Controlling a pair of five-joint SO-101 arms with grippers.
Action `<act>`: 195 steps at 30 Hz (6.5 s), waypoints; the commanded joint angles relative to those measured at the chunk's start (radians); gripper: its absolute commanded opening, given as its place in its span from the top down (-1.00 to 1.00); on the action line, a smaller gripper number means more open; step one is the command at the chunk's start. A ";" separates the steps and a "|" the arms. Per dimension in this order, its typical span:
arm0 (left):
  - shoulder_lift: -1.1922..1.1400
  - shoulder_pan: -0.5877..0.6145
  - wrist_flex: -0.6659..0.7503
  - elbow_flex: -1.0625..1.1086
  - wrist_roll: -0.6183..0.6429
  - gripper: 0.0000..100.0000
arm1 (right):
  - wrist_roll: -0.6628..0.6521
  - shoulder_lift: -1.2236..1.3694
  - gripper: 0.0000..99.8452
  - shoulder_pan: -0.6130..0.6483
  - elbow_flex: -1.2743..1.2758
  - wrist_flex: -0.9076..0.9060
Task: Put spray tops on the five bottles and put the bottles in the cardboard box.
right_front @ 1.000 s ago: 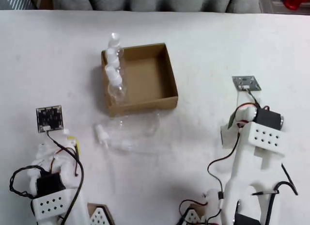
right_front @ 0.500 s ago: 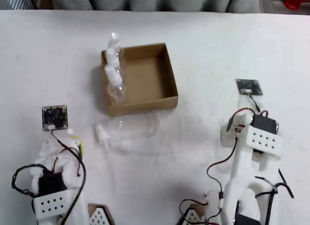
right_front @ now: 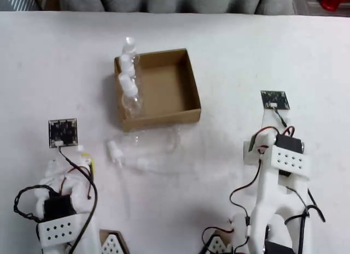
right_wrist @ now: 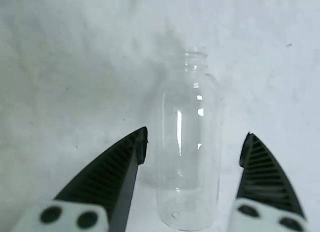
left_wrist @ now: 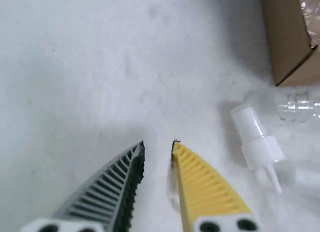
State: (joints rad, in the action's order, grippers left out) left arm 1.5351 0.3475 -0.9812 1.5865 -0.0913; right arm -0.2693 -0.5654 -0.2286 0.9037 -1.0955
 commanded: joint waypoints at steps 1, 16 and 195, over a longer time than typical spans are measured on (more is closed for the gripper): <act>0.018 -0.016 -0.003 -0.008 0.011 0.80 | 0.006 0.033 0.48 0.016 -0.018 0.018; 0.018 -0.016 -0.003 -0.008 0.011 0.80 | -0.054 0.366 0.48 0.005 -0.184 0.058; -0.777 -0.182 0.259 -0.338 0.351 0.95 | 0.319 -1.237 0.97 0.358 0.761 1.038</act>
State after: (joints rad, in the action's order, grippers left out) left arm 0.7204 0.1573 -0.7403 1.2566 0.2739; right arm 0.0483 -1.6379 0.1105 1.6080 -0.0767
